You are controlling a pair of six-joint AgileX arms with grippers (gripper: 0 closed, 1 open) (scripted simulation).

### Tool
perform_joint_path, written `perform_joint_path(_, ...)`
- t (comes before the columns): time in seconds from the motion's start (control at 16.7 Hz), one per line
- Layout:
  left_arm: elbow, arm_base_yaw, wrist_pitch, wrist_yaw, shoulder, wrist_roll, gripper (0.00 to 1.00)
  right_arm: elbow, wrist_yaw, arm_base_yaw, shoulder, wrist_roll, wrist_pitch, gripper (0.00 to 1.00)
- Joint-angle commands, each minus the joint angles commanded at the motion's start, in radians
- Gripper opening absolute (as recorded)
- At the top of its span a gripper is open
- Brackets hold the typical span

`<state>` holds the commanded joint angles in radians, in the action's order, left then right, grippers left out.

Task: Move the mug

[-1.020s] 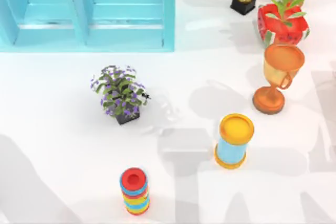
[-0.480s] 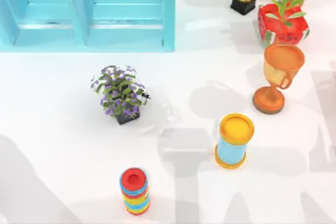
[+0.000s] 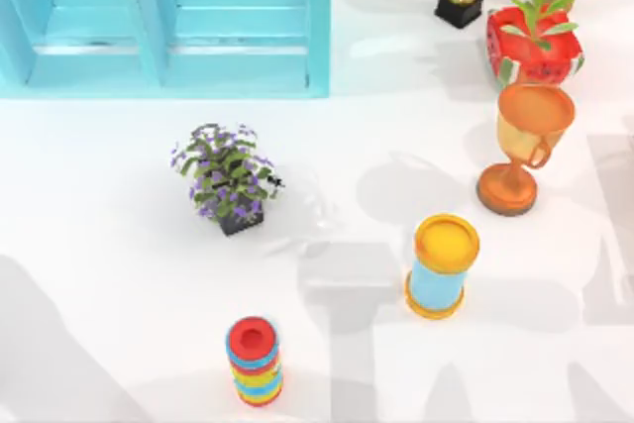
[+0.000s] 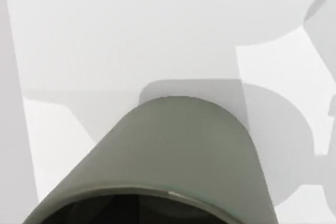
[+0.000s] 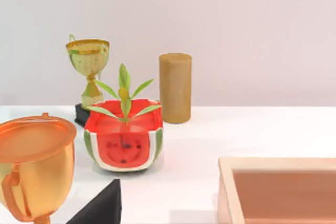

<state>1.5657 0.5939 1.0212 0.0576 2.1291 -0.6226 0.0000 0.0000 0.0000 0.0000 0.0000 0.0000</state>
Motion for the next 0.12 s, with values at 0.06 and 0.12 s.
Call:
perform_joint_path(0.06,0.000,0.000,0.000,0.000,0.000,0.000,1.00,0.000,0.000,0.000,0.000,0.000,0.000,1.00)
perform_joint_path(0.12,0.000,0.000,0.000,0.000,0.000,0.000,1.00,0.000,0.000,0.000,0.000,0.000,0.000,1.00)
